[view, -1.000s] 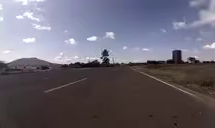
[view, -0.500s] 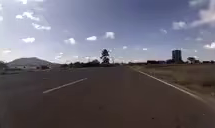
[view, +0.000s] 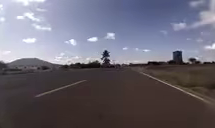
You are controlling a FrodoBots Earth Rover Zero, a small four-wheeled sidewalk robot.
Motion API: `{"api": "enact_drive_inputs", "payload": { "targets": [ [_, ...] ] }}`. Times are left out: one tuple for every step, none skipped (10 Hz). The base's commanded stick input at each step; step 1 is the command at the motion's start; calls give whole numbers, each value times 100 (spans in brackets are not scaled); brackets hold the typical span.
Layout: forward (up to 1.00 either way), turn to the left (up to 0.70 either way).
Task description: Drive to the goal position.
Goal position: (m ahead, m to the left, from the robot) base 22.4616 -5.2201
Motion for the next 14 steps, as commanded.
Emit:
{"api": "enact_drive_inputs", "payload": {
  "targets": [
    [85,0],
    [85,-28],
    [85,-34],
    [85,-34],
    [85,-34],
    [85,-34],
    [85,-34],
    [85,-10],
    [85,0],
    [85,0],
    [85,0],
    [85,0],
    [85,0],
    [85,0]
  ]
}}
